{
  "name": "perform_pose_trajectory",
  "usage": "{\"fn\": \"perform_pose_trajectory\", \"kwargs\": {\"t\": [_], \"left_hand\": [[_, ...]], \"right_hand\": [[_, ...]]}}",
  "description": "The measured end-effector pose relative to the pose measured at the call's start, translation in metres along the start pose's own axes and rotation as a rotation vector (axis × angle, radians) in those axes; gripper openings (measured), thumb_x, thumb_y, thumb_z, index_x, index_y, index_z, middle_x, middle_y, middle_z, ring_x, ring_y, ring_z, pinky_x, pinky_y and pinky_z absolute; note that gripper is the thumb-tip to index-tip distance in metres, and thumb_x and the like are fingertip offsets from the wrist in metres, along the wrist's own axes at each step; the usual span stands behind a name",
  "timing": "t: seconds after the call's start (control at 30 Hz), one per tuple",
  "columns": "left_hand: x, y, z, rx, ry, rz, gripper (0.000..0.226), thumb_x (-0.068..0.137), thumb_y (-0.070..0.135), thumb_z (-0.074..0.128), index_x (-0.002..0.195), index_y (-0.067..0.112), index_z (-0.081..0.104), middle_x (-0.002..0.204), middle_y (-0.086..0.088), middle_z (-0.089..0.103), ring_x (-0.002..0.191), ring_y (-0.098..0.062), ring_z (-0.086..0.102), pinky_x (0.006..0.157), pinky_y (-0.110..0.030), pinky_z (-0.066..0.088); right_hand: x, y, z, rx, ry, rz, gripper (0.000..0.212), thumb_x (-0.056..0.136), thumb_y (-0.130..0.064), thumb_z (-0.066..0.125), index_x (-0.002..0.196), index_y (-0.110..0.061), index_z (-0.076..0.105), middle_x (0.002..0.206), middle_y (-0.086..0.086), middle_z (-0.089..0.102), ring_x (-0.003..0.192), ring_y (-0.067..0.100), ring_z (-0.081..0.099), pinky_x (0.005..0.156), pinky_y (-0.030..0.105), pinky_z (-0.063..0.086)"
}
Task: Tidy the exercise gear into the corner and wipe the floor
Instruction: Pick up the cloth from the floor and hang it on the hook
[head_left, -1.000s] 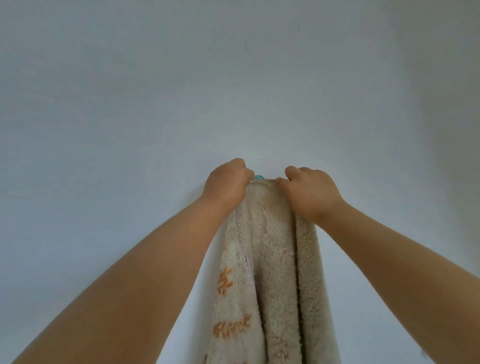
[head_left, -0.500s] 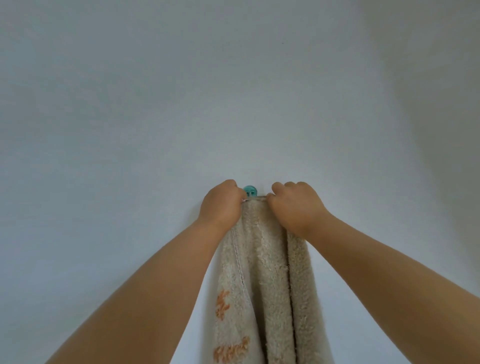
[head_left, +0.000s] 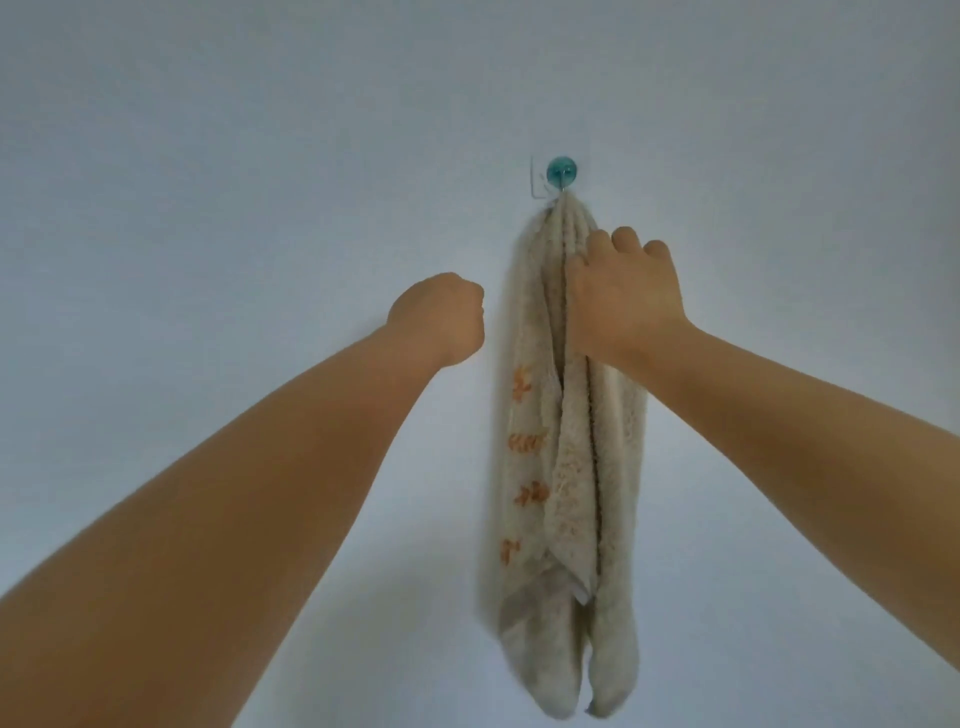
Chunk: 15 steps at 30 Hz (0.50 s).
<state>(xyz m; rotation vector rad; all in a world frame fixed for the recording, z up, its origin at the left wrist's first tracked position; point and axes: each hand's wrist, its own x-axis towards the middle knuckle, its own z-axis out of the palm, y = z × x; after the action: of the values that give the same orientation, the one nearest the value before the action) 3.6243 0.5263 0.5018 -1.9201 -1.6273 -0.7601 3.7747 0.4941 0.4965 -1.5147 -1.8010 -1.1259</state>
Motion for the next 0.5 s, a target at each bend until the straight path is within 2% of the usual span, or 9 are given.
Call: {"fn": "perform_pose_trajectory", "kwargs": {"t": [0.03,0.07,0.13,0.3,0.4,0.5], "left_hand": [[-0.017,-0.003,0.003,0.027,-0.029,-0.039,0.027,0.099,0.012,0.036,0.113,0.006,0.058,0.104,-0.012,0.054,0.089,-0.023,0.050,0.072,-0.029,0.039],[-0.034,-0.007,0.005,0.054,-0.057,-0.083,0.032,0.099,0.013,0.035,0.124,0.006,0.055,0.117,-0.013,0.054,0.101,-0.027,0.052,0.080,-0.033,0.042],[-0.069,-0.017,0.010,0.116,-0.098,-0.168,0.036,0.100,0.016,0.034,0.130,0.009,0.052,0.126,-0.012,0.052,0.117,-0.029,0.052,0.090,-0.034,0.044],[-0.172,-0.051,0.023,0.295,-0.318,-0.289,0.038,0.101,0.022,0.032,0.134,0.012,0.047,0.132,-0.009,0.049,0.126,-0.026,0.045,0.098,-0.035,0.041],[-0.243,-0.081,0.022,0.369,-0.469,-0.371,0.037,0.100,0.021,0.036,0.134,0.012,0.048,0.131,-0.009,0.049,0.125,-0.026,0.044,0.098,-0.035,0.040],[-0.302,-0.107,0.017,0.389,-0.507,-0.422,0.038,0.099,0.020,0.038,0.134,0.012,0.047,0.132,-0.008,0.049,0.125,-0.026,0.046,0.098,-0.034,0.040]], "right_hand": [[-0.009,-0.010,-0.001,0.043,-0.026,-0.011,0.028,0.085,-0.008,0.044,0.112,-0.005,0.052,0.119,0.014,0.050,0.112,0.029,0.043,0.085,0.036,0.034],[-0.019,-0.021,-0.001,0.082,-0.055,-0.021,0.031,0.086,-0.011,0.045,0.115,-0.005,0.051,0.122,0.015,0.049,0.115,0.030,0.042,0.092,0.038,0.035],[-0.037,-0.044,0.001,0.170,-0.109,-0.043,0.033,0.088,-0.014,0.045,0.120,-0.005,0.050,0.126,0.014,0.047,0.120,0.031,0.041,0.098,0.039,0.034],[-0.101,-0.109,0.019,0.359,-0.331,-0.170,0.033,0.091,-0.016,0.042,0.121,-0.007,0.048,0.124,0.012,0.047,0.119,0.030,0.042,0.095,0.037,0.035],[-0.140,-0.158,0.015,0.402,-0.501,-0.321,0.040,0.092,-0.019,0.042,0.131,-0.011,0.043,0.127,0.012,0.046,0.119,0.030,0.043,0.092,0.036,0.037],[-0.158,-0.198,0.006,0.409,-0.523,-0.400,0.043,0.094,-0.022,0.042,0.135,-0.011,0.041,0.128,0.013,0.046,0.120,0.031,0.044,0.094,0.038,0.038]]}}
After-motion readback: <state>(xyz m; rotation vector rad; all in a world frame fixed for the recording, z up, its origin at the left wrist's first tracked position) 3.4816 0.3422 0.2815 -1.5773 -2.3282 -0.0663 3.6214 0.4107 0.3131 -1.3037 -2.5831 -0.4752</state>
